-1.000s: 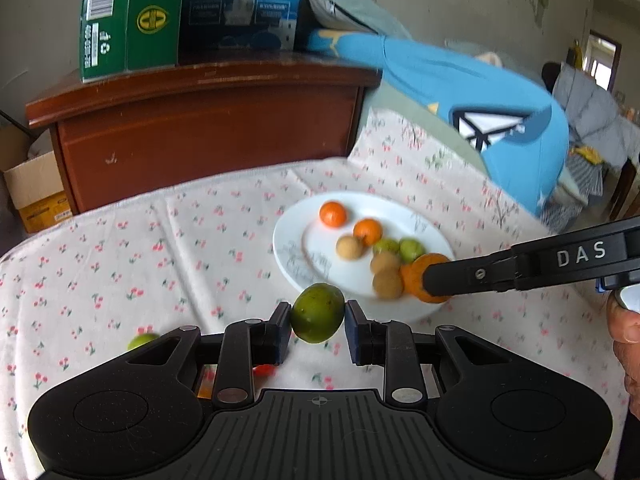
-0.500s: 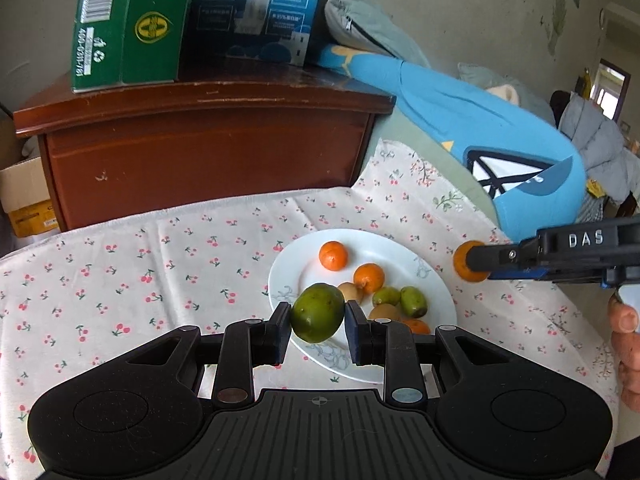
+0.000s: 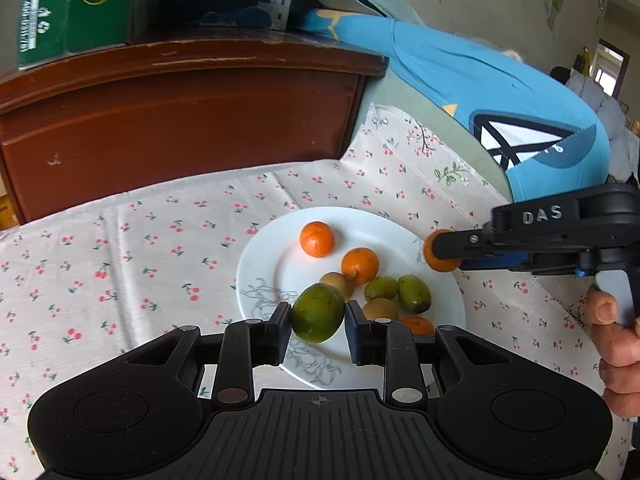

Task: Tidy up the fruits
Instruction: 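Carry the lime and tangerine onto the plate and open both tools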

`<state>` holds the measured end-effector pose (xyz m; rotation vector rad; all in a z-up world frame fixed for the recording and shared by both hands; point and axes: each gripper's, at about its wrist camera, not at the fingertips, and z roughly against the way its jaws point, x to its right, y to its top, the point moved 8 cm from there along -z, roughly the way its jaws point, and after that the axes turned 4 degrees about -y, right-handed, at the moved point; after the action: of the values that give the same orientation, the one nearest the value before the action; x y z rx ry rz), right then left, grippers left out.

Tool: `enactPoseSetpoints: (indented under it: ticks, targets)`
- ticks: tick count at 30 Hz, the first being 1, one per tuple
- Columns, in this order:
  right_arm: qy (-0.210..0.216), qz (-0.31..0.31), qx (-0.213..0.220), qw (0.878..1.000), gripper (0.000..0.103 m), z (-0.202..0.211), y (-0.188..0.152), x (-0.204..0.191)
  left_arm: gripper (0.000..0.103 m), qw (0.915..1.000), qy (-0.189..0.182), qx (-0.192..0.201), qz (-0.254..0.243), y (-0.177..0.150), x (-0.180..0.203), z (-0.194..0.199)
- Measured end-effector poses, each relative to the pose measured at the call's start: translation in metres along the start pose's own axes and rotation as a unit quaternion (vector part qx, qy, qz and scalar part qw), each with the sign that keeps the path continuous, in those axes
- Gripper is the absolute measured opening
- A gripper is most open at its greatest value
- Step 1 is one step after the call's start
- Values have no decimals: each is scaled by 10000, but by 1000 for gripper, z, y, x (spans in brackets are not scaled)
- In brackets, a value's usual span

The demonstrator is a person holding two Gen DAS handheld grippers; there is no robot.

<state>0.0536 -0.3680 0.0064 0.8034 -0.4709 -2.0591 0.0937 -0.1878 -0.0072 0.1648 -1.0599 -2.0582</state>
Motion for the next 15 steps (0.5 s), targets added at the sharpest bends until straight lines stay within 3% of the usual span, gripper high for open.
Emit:
enactPoseSetpoints:
  ticks: [13,14,15]
  targets:
    - [-234,-303,-87,9992,33,-29,3,14,29,9999,-60,-64,70,1,4,-18]
    - [-209,-339,-79,9992,33,-29,4,14,30,9999,-58,-41,74,2,5,-17]
    - [-183,-357,-61,9992,33,-29,5,14,39,10000,-35,-6,90,4,5,-15]
